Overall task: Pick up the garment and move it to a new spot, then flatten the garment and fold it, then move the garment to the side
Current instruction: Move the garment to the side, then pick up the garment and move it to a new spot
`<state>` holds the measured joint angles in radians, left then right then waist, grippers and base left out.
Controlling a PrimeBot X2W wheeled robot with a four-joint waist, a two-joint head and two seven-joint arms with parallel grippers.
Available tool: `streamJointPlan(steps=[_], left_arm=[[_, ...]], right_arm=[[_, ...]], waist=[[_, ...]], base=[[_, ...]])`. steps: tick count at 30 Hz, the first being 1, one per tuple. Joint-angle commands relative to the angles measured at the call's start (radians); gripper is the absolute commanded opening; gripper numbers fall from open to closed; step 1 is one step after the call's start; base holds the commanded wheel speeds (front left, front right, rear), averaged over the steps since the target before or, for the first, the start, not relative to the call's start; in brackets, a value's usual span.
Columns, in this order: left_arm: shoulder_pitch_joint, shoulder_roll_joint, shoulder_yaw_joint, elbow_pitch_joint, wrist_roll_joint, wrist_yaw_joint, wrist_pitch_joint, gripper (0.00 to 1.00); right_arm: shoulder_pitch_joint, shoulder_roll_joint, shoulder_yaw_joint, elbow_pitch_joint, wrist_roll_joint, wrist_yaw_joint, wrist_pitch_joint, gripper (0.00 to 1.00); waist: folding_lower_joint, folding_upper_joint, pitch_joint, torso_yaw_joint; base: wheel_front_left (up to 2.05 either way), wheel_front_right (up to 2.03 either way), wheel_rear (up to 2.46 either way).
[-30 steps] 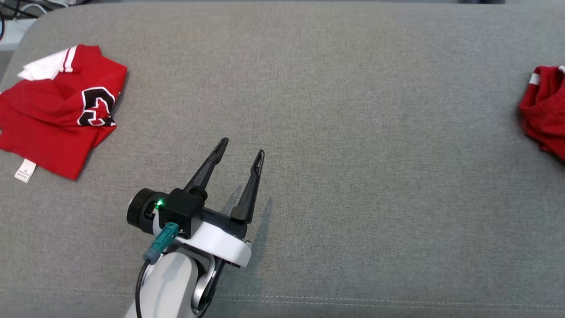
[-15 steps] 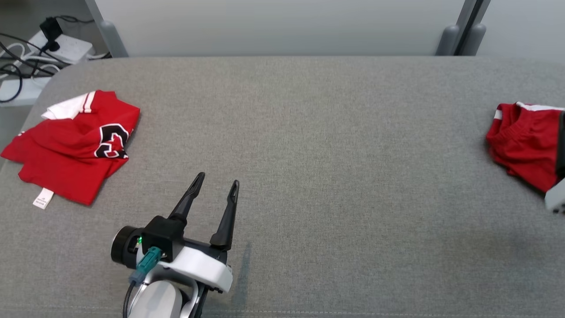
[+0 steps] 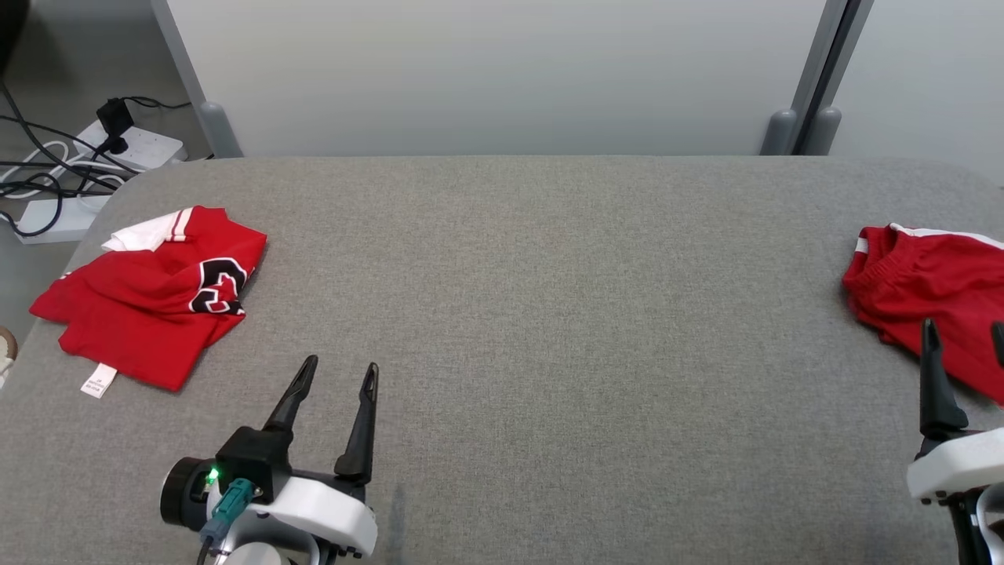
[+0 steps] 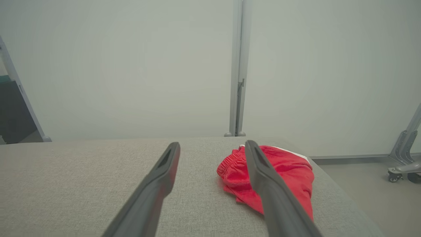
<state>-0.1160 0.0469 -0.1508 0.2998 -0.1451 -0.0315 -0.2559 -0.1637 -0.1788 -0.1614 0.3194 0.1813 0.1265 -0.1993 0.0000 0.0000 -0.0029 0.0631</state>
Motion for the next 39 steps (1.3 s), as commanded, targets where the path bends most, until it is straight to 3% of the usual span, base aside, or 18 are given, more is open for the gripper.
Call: streamJointPlan(steps=[1,11,27,33,39], left_arm=[[-0.017,0.009,0.039,-0.024,0.012,0.009,-0.006,1.00],[0.024,0.008,0.107,-0.038,0.029,0.027,-0.006,1.00],[0.033,0.005,0.135,-0.046,0.043,0.024,-0.006,1.00],[0.025,0.004,0.133,-0.048,0.035,0.027,-0.006,1.00],[0.028,0.004,0.137,-0.050,0.021,0.037,-0.006,1.00]], right_arm=[[-0.005,-0.013,0.013,-0.038,-0.010,0.004,0.006,1.00],[0.096,0.043,-0.005,-0.144,-0.039,0.004,0.035,1.00],[0.112,0.051,0.003,-0.176,-0.037,0.004,0.053,1.00],[0.105,0.045,0.040,-0.183,-0.024,0.004,0.067,1.00],[0.083,0.032,0.081,-0.178,-0.012,0.004,0.072,1.00]], waist=[[0.0000,0.0000,-0.004,0.000],[0.0000,0.0000,-0.013,-0.004],[0.0000,0.0000,-0.009,0.007],[0.0000,0.0000,-0.001,0.060],[0.0000,0.0000,0.000,0.159]], base=[[0.00,0.00,0.00],[0.00,0.00,0.00],[0.00,0.00,0.00],[0.00,0.00,0.00],[0.00,0.00,0.00]])
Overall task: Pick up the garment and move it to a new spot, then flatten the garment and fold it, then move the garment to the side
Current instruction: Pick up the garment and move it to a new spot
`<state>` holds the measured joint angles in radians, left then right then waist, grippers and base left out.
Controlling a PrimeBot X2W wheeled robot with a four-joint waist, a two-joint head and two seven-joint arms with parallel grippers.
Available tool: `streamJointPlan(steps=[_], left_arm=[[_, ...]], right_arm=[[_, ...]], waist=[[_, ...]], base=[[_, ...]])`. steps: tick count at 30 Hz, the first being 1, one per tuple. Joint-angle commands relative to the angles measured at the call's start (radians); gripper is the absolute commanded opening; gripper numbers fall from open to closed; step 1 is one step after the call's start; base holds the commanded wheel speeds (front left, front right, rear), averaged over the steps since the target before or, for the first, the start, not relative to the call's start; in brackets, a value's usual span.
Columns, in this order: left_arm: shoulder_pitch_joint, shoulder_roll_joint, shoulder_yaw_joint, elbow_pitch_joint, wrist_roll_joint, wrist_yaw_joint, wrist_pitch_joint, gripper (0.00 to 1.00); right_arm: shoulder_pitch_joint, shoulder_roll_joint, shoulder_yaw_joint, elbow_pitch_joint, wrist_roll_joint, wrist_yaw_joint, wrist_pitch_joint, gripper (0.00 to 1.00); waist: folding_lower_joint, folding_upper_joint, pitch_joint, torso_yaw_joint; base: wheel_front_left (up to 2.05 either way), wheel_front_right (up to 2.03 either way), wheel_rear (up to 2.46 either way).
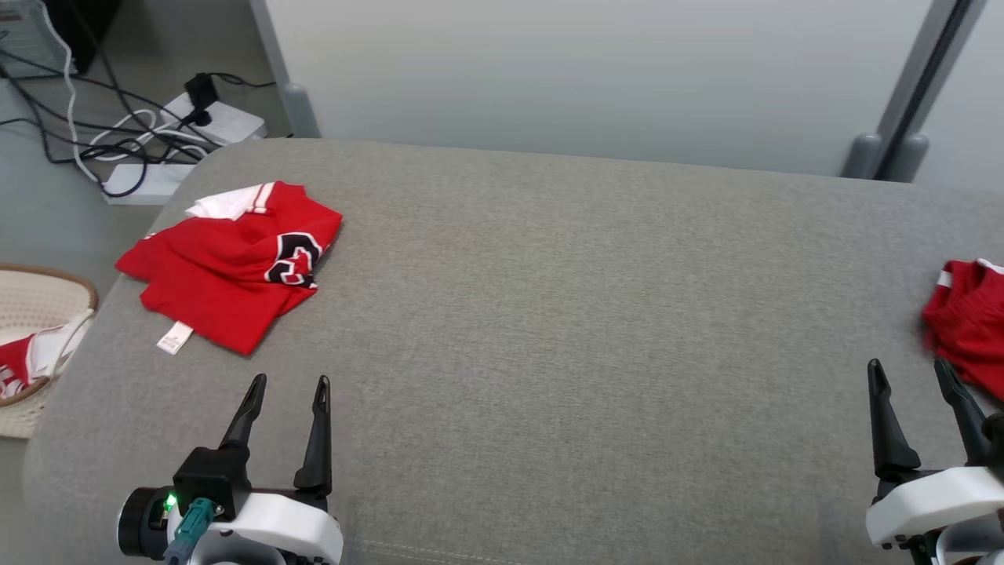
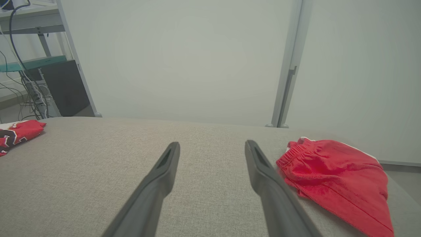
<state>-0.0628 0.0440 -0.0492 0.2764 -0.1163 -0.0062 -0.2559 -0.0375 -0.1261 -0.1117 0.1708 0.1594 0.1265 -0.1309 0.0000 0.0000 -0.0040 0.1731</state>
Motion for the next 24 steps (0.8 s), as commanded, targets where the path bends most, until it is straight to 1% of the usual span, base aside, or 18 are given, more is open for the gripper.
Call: streamJointPlan(steps=[1,2,3,4,7,8,15,21,24], left_arm=[[-0.025,0.006,0.036,-0.027,-0.008,0.012,-0.006,1.00],[-0.023,0.006,0.038,-0.027,-0.009,0.014,-0.006,1.00],[-0.019,0.006,0.046,-0.027,-0.011,0.017,-0.006,1.00],[-0.019,0.006,0.046,-0.027,-0.011,0.017,-0.006,1.00],[-0.016,0.006,0.063,-0.026,-0.013,0.021,-0.006,1.00],[-0.015,0.006,0.106,-0.030,-0.032,0.029,-0.006,1.00],[-0.016,0.006,0.119,-0.024,-0.050,0.038,-0.006,1.00],[-0.013,0.006,0.130,-0.022,-0.069,0.039,-0.006,1.00],[-0.027,0.006,0.149,-0.014,-0.105,0.017,-0.006,1.00]], right_arm=[[-0.043,-0.021,0.031,-0.030,0.010,0.004,0.003,1.00],[-0.045,-0.021,0.039,-0.027,0.013,0.004,0.004,1.00],[-0.048,-0.020,0.055,-0.021,0.019,0.004,0.005,1.00],[-0.048,-0.020,0.055,-0.021,0.019,0.004,0.005,1.00],[-0.056,-0.021,0.075,-0.011,0.026,0.004,0.004,1.00],[-0.080,-0.035,0.118,-0.008,0.032,0.004,0.000,1.00],[-0.100,-0.045,0.157,-0.001,0.037,0.004,0.000,1.00],[-0.110,-0.049,0.176,0.010,0.042,0.004,-0.003,1.00],[-0.116,-0.051,0.184,0.010,0.045,0.004,-0.002,1.00]], waist=[[0.0000,0.0000,0.001,0.049],[0.0000,0.0000,0.001,0.067],[0.0000,0.0000,0.003,0.105],[0.0000,0.0000,0.003,0.105],[0.0000,0.0000,0.011,0.161],[0.0000,0.0000,0.056,0.301],[0.0000,0.0000,0.079,0.357],[0.0000,0.0000,0.089,0.363],[0.0000,0.0000,0.103,0.352]], base=[[0.00,0.00,0.00],[0.00,0.00,0.00],[0.00,0.00,0.00],[0.00,0.00,0.00],[0.00,0.00,0.00],[0.00,0.00,0.00],[0.00,0.00,0.00],[0.00,0.00,0.00],[0.00,0.00,0.00]])
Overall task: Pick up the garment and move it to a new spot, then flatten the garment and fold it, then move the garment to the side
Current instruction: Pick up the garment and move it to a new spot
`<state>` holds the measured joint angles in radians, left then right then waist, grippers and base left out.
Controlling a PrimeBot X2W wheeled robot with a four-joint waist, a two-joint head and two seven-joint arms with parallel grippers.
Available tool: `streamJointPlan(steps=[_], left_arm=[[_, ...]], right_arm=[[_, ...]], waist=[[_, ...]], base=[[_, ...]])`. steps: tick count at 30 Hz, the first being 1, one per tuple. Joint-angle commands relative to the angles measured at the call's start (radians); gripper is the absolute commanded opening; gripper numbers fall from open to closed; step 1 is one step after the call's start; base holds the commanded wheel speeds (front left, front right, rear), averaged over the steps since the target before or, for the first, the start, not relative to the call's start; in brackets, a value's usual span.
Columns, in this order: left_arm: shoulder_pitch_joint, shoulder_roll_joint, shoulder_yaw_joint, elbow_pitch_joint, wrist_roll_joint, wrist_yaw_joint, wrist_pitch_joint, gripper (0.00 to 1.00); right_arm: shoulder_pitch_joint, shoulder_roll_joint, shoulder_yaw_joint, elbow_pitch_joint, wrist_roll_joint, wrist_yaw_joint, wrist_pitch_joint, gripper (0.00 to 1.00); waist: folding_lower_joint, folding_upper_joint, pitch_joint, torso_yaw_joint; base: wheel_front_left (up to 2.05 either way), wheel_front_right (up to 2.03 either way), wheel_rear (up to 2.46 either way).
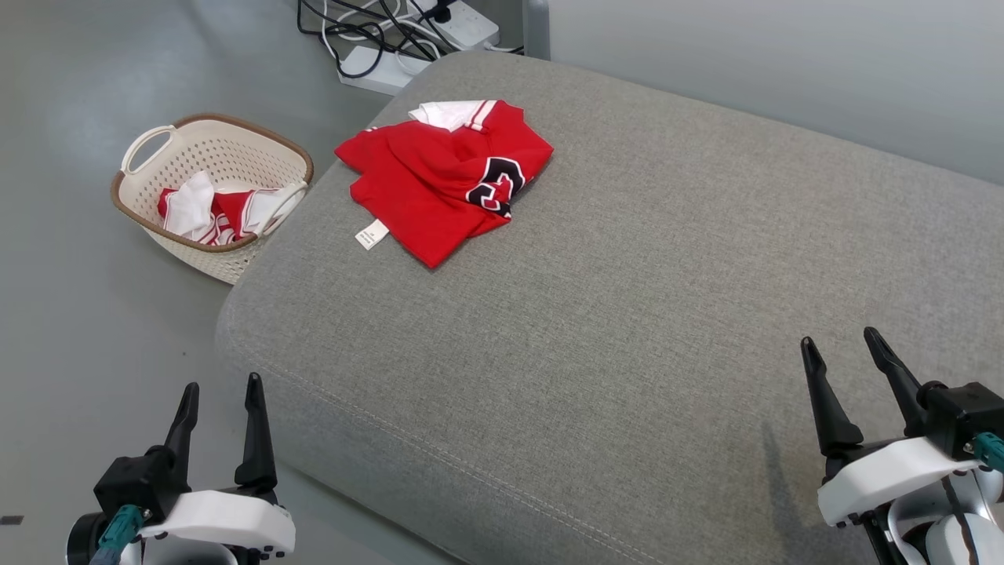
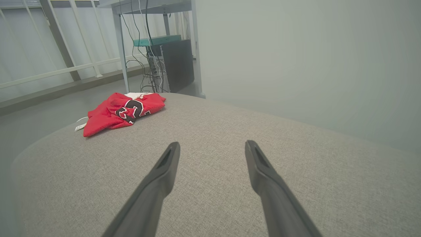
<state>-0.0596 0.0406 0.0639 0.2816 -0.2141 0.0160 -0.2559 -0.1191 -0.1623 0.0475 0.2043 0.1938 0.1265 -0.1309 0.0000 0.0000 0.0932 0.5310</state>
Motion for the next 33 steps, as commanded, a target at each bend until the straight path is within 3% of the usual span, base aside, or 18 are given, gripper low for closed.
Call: streamJointPlan(steps=[1,5,11,19,33], left_arm=[[-0.040,0.010,0.043,-0.015,-0.011,-0.016,-0.006,1.00],[-0.104,0.020,0.063,0.032,-0.015,-0.076,-0.006,1.00],[-0.259,0.070,0.075,0.135,-0.016,-0.113,-0.006,1.00],[-0.515,0.158,0.041,0.342,-0.037,-0.137,0.000,1.00],[-0.872,0.283,-0.027,0.663,-0.126,-0.146,0.116,1.00]], right_arm=[[-0.036,-0.017,0.027,-0.024,0.011,0.004,-0.001,1.00],[-0.048,-0.030,0.034,-0.028,0.013,0.004,0.007,1.00],[-0.075,-0.048,0.047,-0.052,0.013,0.004,0.020,1.00],[-0.120,-0.077,0.070,-0.101,0.012,0.004,0.044,1.00],[-0.161,-0.106,0.066,-0.155,0.003,0.004,0.062,1.00]], waist=[[0.0000,0.0000,0.013,-0.010],[0.0000,0.0000,0.047,-0.034],[0.0000,0.0000,0.106,-0.086],[0.0000,0.0000,0.192,-0.170],[0.0000,0.0000,0.326,-0.314]], base=[[0.00,0.00,0.00],[0.00,0.00,0.00],[0.00,0.00,0.00],[0.00,0.00,0.00],[0.00,0.00,0.00]])
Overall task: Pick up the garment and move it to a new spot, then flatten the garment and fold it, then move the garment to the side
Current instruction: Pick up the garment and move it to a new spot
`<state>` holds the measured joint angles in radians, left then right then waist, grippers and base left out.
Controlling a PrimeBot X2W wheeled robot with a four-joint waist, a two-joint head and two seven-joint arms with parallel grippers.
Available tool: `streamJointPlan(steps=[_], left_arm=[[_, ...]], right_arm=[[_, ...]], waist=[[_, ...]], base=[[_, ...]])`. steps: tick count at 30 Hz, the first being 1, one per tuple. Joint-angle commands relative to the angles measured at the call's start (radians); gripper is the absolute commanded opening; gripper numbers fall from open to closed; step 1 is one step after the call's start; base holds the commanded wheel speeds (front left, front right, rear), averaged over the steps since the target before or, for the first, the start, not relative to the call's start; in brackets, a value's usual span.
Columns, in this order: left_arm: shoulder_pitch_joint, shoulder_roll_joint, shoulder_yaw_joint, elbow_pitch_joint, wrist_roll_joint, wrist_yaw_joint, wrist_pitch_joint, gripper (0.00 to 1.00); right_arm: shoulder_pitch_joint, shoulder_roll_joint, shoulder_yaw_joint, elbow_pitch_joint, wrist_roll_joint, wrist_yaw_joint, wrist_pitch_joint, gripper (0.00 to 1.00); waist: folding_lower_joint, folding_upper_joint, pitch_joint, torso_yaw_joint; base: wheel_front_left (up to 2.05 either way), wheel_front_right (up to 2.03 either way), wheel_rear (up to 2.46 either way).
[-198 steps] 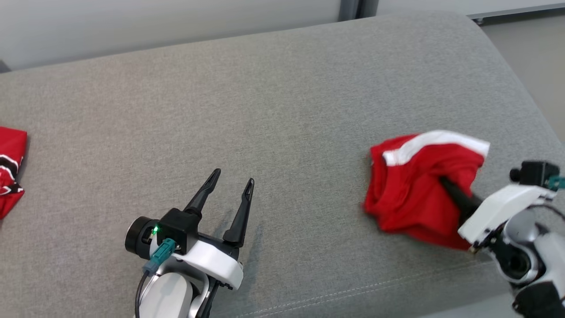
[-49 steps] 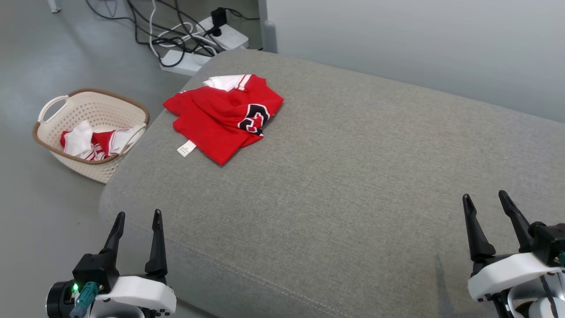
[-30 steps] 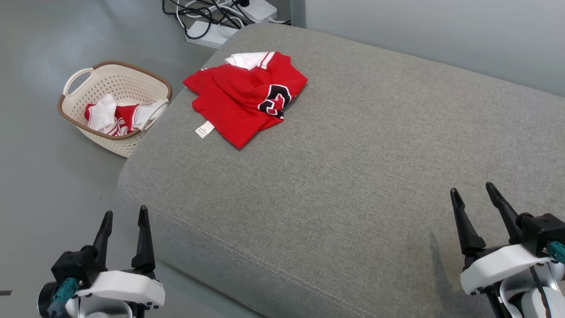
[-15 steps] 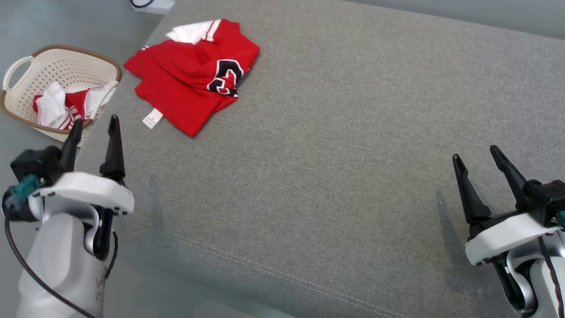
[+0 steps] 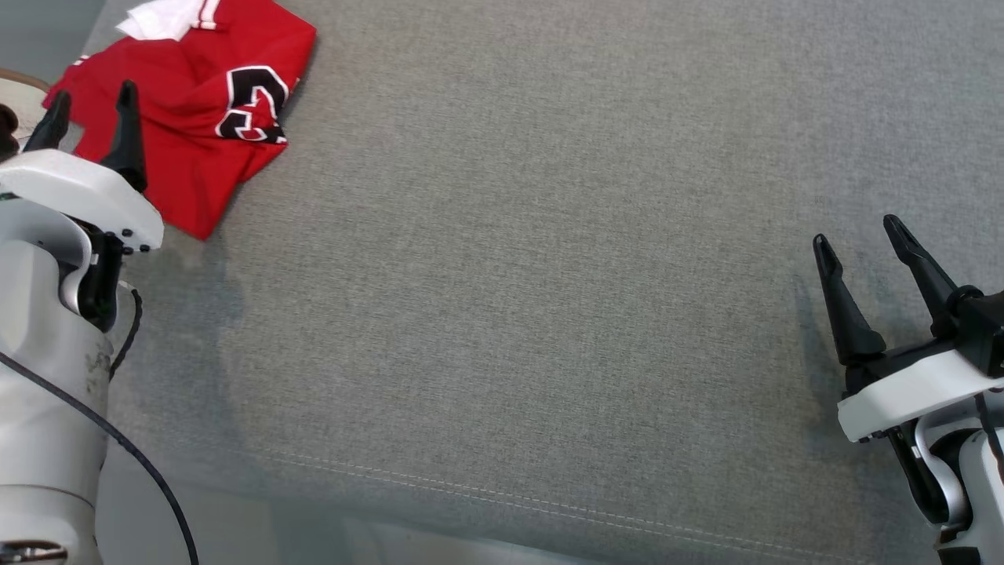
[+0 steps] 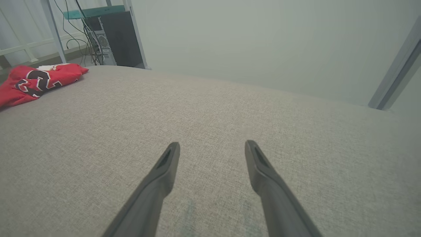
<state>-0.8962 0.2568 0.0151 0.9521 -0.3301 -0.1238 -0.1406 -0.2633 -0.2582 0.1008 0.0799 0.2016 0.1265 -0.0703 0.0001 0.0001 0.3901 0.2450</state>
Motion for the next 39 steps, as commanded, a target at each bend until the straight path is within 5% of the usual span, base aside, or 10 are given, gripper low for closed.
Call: streamJointPlan(steps=[1,12,27,28,29,39], left_arm=[[-0.052,0.071,0.021,0.015,-0.012,-0.007,0.013,1.00],[-0.161,0.116,0.100,0.217,-0.089,0.100,0.099,1.00],[-0.204,0.149,0.161,0.294,-0.157,0.195,0.129,1.00],[-0.203,0.149,0.152,0.295,-0.150,0.195,0.132,0.40],[-0.203,0.146,0.152,0.296,-0.152,0.193,0.130,0.00],[-0.220,0.138,0.093,0.234,-0.117,0.114,0.006,0.00]], right_arm=[[-0.018,-0.011,0.012,-0.032,-0.005,0.004,0.001,1.00],[-0.042,-0.019,0.016,-0.055,-0.008,0.004,-0.006,1.00],[-0.062,-0.023,0.030,-0.060,0.004,0.004,-0.014,1.00],[-0.062,-0.023,0.029,-0.060,0.005,0.004,-0.015,1.00],[-0.064,-0.021,0.028,-0.058,0.006,0.004,-0.016,1.00],[-0.077,-0.006,0.027,-0.017,0.015,0.004,-0.041,1.00]], waist=[[-0.0001,-0.0001,0.037,-0.036],[-0.0001,-0.0001,0.114,-0.127],[-0.0001,-0.0001,0.179,-0.212],[-0.0001,-0.0001,0.181,-0.214],[-0.0001,-0.0001,0.183,-0.215],[-0.0001,-0.0001,0.130,-0.198]], base=[[0.00,0.00,0.00],[0.00,0.00,0.00],[0.00,0.00,0.00],[0.00,0.00,0.00],[0.00,0.00,0.00],[0.00,0.00,0.00]])
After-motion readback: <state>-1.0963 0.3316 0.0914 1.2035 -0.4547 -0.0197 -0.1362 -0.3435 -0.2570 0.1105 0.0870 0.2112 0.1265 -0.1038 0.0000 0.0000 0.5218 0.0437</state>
